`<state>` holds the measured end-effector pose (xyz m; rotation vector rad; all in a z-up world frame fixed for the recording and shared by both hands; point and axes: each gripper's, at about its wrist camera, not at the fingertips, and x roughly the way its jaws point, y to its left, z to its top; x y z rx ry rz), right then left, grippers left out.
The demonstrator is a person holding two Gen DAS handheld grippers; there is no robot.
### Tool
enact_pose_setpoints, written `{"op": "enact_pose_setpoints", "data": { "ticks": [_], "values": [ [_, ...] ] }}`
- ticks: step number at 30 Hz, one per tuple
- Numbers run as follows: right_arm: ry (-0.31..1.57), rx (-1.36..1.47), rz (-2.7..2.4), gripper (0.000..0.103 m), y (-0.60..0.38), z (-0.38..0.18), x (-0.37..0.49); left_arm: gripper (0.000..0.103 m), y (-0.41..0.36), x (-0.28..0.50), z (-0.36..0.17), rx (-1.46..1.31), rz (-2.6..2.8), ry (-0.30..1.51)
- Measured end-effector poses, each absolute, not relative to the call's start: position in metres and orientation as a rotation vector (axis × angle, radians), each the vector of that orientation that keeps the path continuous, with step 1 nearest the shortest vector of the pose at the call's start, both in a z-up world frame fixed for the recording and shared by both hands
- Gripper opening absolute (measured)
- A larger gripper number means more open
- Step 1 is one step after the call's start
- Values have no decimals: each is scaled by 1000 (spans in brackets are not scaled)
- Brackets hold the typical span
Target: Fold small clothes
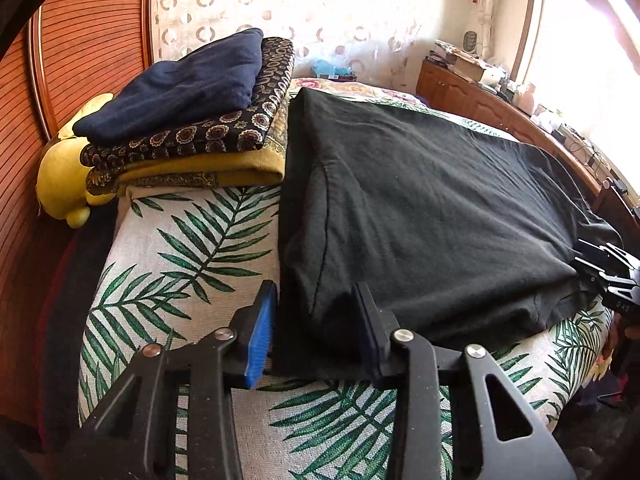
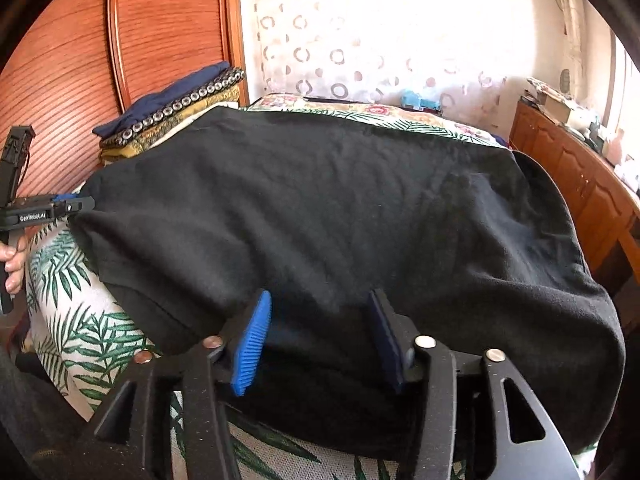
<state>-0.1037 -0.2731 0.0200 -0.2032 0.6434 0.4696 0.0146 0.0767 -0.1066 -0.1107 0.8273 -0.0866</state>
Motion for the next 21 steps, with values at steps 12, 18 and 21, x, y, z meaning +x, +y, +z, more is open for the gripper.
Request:
{"op": "enact_pose_setpoints", "data": {
  "ticks": [12,18,21],
  "values": [
    [679,-183,470,69,-288,26,-100,7,52,15,-56,-155,-272,687],
    [667,-162,442,69,-304,32,-106,6,5,30,-19,-93,-396,614],
    [658,-142,408,69,-317,35,-110,6,-21,43,-9,-58,-452,591]
  ]
}}
